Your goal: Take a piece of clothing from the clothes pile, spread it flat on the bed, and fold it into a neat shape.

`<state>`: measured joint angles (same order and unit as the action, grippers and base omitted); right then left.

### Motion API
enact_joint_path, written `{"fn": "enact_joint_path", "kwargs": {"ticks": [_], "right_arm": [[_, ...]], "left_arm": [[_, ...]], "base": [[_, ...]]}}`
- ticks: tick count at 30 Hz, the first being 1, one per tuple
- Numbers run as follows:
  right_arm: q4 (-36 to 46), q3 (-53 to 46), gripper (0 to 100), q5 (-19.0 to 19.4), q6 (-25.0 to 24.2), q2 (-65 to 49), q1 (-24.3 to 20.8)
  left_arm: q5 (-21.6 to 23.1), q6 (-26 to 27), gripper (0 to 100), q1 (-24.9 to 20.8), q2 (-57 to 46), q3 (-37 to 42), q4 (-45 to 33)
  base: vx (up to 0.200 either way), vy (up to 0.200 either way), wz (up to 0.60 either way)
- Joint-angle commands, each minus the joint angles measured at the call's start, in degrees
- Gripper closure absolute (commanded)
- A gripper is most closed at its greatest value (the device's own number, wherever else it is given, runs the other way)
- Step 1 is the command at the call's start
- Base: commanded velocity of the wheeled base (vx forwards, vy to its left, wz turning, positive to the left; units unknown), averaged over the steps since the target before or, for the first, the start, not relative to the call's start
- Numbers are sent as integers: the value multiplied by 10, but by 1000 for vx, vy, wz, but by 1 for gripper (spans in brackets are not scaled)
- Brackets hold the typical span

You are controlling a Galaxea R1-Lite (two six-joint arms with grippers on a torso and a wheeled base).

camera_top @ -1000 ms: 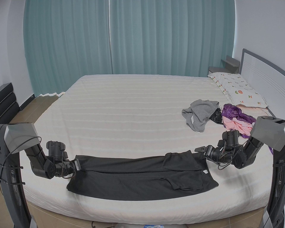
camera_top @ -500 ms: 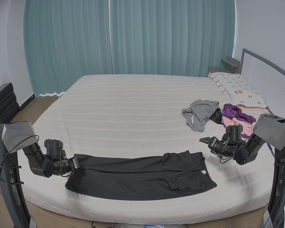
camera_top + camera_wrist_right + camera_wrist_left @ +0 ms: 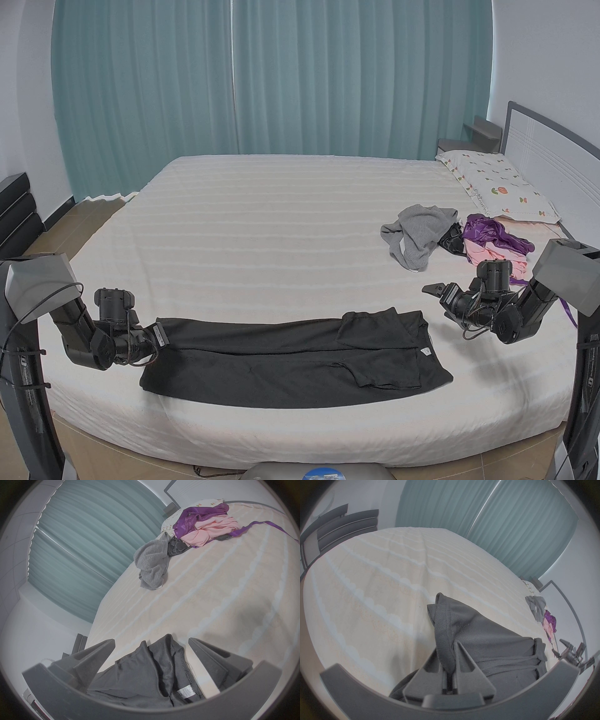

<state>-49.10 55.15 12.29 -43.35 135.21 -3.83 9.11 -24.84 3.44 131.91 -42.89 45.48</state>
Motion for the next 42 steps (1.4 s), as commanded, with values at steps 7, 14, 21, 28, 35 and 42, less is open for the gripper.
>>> {"fn": "enact_joint_path", "kwargs": {"ticks": [7, 14, 21, 28, 35, 42], "right_arm": [[0, 1, 0, 0, 0, 6, -1], [0, 2, 0, -1, 0, 9, -2], [0, 2, 0, 0, 0, 9, -2], [0, 1, 0, 0, 0, 11, -8], [0, 1, 0, -1, 0, 14, -11], [0, 1, 0, -1, 1, 15, -14]], "left_arm": [[-4, -37, 100, -16, -2, -20, 0], [-5, -47, 100, -30, -13, -12, 0], [-6, -86, 100, -63, -54, -7, -6], [-22, -106, 100, -106, -74, -14, -36], [-42, -137, 100, -154, -75, -39, -66], [-64, -158, 100, -201, -77, -83, -137]], "base": [[0, -143, 0], [0, -200, 0], [0, -200, 0], [0, -200, 0], [0, -200, 0], [0, -200, 0]]}}
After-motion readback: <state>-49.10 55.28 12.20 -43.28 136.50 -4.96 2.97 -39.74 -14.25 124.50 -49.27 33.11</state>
